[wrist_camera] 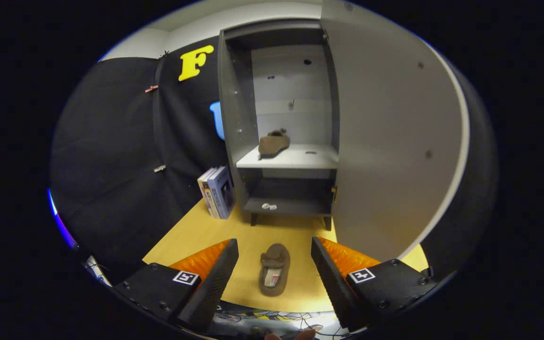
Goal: Open the shoe cabinet door, grab the shoes and put them into the shoe cabinet, then close the shoe cabinet door.
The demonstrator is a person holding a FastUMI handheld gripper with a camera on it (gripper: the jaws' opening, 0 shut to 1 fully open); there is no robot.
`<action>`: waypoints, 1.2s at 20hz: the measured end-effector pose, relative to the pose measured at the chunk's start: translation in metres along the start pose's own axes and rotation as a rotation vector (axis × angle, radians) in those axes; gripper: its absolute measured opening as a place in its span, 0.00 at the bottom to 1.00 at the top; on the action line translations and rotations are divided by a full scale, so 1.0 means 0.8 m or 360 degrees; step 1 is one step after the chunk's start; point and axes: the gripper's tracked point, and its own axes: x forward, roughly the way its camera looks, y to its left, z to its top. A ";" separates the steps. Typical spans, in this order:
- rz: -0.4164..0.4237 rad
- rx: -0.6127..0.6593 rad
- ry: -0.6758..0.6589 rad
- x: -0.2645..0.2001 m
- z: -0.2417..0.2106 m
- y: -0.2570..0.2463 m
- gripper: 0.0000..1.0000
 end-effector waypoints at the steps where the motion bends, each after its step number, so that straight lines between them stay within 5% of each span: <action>1: 0.0013 -0.0008 0.0077 0.018 -0.026 0.005 0.99; 6: 0.0134 0.0133 0.0380 0.093 -0.125 0.043 0.99; 16: -0.0001 0.0191 0.0621 0.242 -0.256 0.040 0.96; 18: -0.0081 0.0202 0.0588 0.270 -0.268 0.027 0.88; 21: -0.0154 0.0150 0.0458 0.307 -0.266 0.025 0.60; 24: -0.0218 0.0116 0.0330 0.324 -0.261 0.023 0.53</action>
